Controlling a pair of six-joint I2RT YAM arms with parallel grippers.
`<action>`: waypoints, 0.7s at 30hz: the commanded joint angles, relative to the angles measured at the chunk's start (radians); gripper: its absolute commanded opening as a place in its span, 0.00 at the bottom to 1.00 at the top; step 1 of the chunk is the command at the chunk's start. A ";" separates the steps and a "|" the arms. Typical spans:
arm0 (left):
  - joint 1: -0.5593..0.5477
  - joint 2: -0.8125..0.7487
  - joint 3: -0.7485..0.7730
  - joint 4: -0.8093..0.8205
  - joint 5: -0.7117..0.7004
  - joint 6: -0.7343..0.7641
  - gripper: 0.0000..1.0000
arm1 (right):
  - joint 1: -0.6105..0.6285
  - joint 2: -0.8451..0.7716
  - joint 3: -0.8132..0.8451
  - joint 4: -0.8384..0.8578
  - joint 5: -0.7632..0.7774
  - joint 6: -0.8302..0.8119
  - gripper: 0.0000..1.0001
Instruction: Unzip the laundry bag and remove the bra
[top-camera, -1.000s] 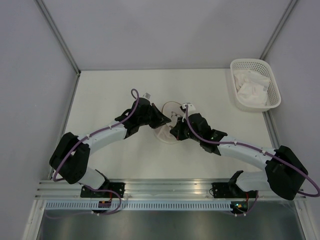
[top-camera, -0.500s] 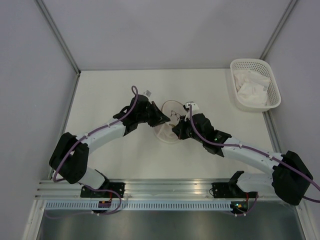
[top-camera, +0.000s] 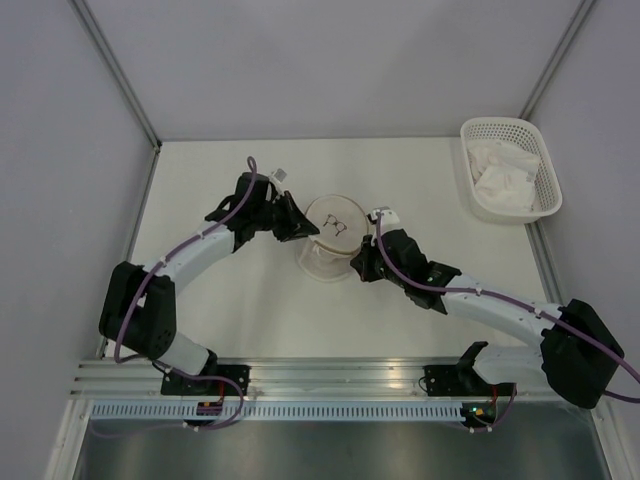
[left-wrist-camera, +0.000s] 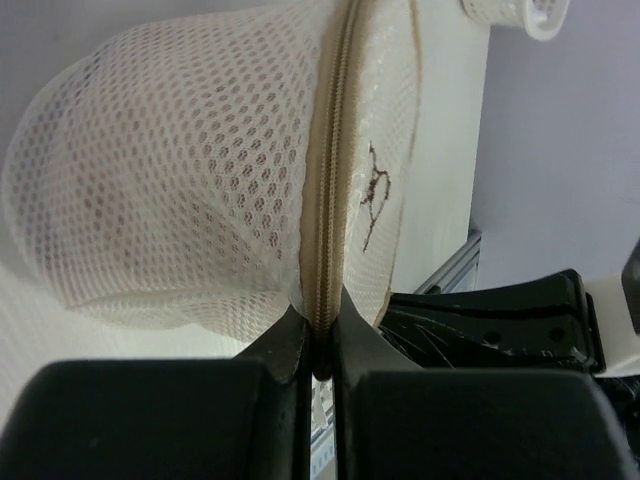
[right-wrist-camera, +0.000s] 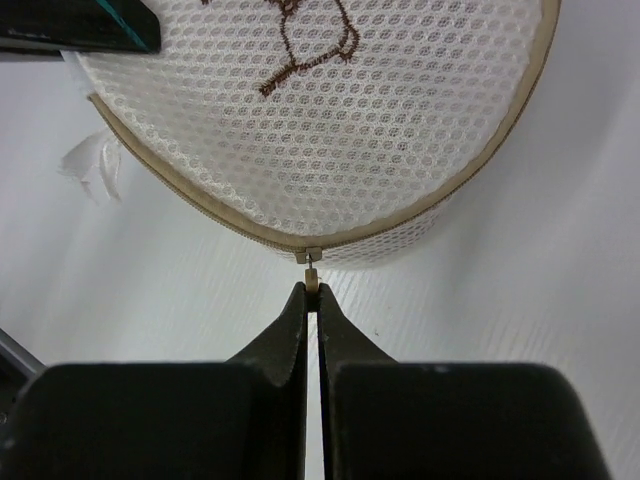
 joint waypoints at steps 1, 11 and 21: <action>0.011 0.060 0.112 -0.041 0.169 0.201 0.02 | -0.006 0.014 0.010 -0.023 0.044 -0.023 0.00; 0.033 0.216 0.293 -0.258 0.440 0.493 0.02 | -0.006 0.005 0.015 -0.066 0.069 -0.042 0.00; 0.064 0.213 0.311 -0.326 0.211 0.489 0.72 | -0.006 -0.049 0.009 -0.104 0.101 -0.060 0.00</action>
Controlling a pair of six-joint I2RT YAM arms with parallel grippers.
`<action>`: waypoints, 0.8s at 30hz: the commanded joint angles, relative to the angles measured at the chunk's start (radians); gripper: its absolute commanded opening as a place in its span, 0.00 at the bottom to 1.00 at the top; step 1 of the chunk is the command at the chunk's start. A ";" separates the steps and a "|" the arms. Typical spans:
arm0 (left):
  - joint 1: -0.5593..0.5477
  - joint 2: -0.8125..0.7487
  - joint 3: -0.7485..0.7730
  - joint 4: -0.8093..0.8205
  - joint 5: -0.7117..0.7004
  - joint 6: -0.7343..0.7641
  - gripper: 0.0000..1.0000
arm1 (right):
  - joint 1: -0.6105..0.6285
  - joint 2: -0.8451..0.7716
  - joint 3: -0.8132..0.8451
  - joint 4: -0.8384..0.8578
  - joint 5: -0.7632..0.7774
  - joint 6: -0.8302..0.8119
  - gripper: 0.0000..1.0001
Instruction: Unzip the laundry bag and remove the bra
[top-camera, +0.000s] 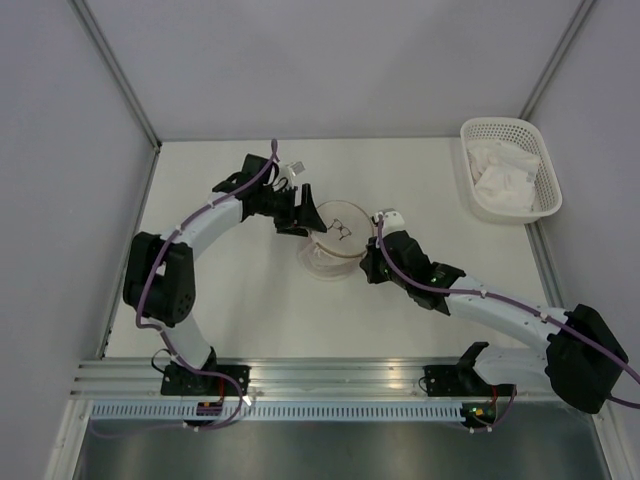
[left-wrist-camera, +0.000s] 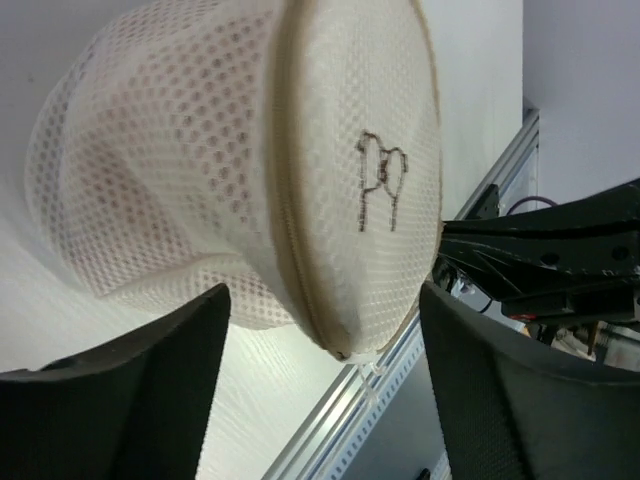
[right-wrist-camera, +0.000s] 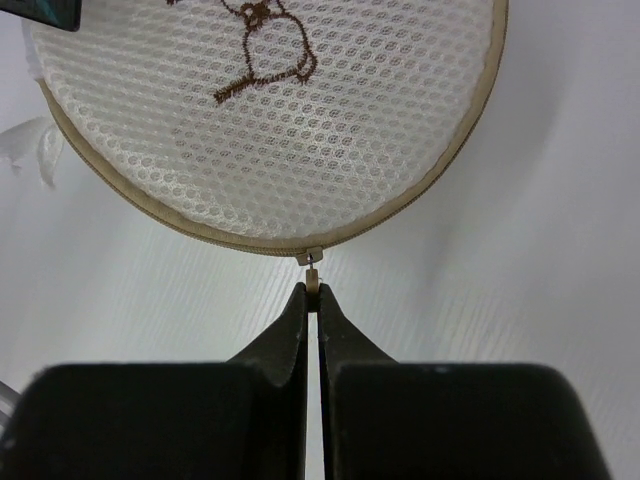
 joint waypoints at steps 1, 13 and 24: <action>0.006 -0.037 0.001 0.007 -0.131 -0.002 0.84 | -0.004 -0.033 0.007 -0.021 0.042 -0.019 0.00; -0.166 -0.452 -0.333 0.191 -0.433 -0.500 1.00 | -0.004 -0.002 0.013 0.011 0.020 -0.013 0.00; -0.425 -0.593 -0.536 0.342 -0.679 -0.828 1.00 | -0.004 -0.008 -0.023 0.172 -0.284 -0.044 0.00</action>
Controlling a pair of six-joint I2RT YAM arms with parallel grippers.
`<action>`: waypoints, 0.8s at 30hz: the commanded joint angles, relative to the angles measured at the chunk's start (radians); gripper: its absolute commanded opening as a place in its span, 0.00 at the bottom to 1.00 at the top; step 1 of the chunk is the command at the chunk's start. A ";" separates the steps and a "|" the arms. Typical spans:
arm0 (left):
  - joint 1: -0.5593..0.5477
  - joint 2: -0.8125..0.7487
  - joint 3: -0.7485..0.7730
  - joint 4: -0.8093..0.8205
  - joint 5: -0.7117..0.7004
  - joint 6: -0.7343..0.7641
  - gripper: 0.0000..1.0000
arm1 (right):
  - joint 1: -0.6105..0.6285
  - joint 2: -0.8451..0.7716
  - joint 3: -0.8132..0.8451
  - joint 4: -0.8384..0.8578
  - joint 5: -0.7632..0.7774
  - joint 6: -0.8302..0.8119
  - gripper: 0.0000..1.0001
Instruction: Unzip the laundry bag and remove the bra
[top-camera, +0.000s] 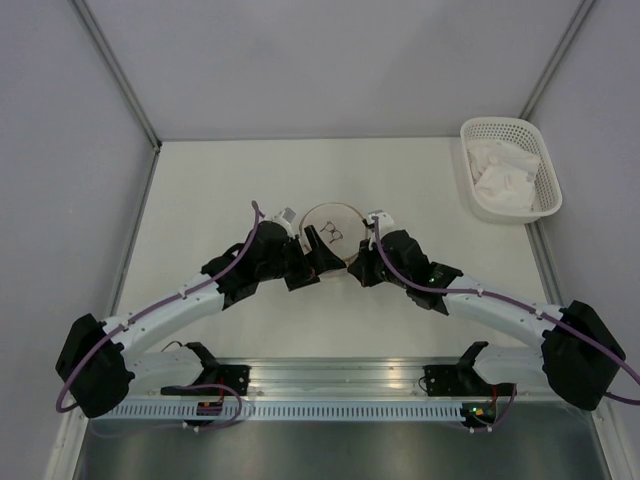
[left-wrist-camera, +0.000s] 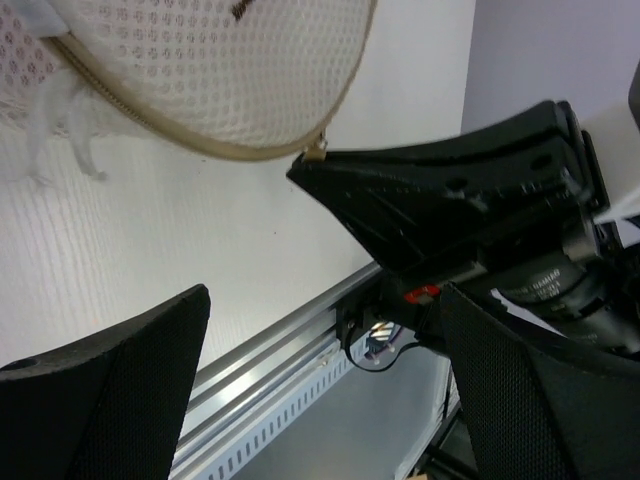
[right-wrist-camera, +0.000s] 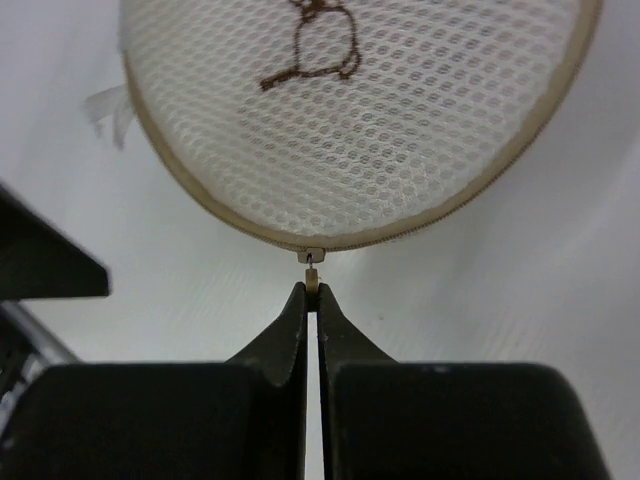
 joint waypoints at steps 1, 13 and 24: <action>-0.024 0.007 -0.007 0.058 -0.127 -0.116 1.00 | -0.001 -0.039 -0.024 0.141 -0.254 -0.028 0.00; -0.029 -0.005 -0.048 0.012 -0.310 -0.188 0.99 | -0.003 -0.077 -0.046 0.243 -0.523 -0.005 0.00; -0.029 0.073 0.007 0.056 -0.355 -0.200 0.91 | 0.003 -0.042 -0.038 0.246 -0.562 -0.011 0.01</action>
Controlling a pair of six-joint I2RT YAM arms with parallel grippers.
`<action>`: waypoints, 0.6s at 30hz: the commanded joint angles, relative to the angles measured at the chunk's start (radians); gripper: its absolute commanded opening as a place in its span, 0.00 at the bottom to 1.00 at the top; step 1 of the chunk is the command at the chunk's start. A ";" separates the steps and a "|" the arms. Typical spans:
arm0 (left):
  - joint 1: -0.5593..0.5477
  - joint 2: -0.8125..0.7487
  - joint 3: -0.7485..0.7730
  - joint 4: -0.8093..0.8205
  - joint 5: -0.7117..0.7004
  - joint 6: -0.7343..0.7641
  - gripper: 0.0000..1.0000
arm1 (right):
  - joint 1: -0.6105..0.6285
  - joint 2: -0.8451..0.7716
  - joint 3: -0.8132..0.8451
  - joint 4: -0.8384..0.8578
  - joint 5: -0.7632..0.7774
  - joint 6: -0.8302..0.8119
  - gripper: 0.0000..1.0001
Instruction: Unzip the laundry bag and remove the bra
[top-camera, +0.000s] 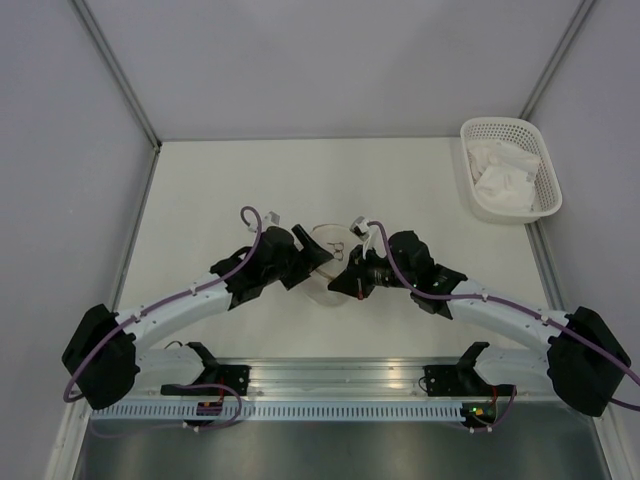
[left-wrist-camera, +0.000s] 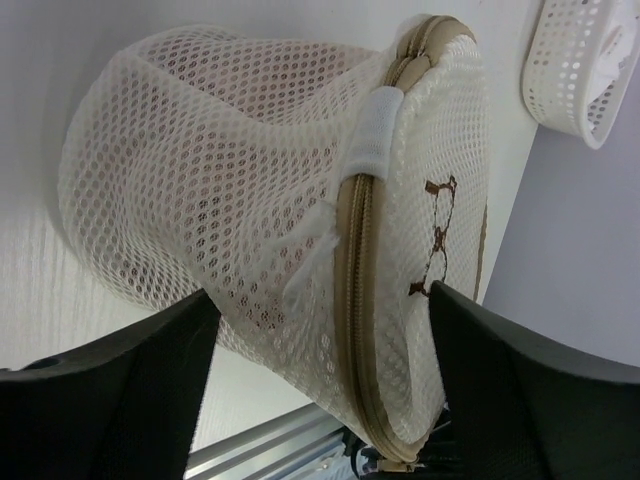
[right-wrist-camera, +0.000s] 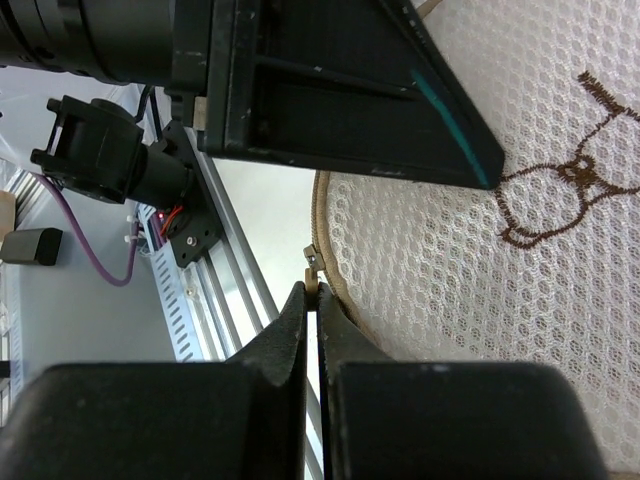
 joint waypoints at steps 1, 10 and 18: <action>-0.004 0.030 0.053 0.068 -0.037 -0.025 0.83 | 0.004 0.011 0.005 0.050 -0.035 -0.013 0.00; -0.003 0.040 0.094 0.068 -0.124 0.048 0.17 | 0.008 0.008 0.027 -0.024 0.018 -0.053 0.00; 0.051 0.018 0.190 0.014 -0.179 0.234 0.02 | 0.008 0.021 0.059 -0.128 0.160 -0.079 0.01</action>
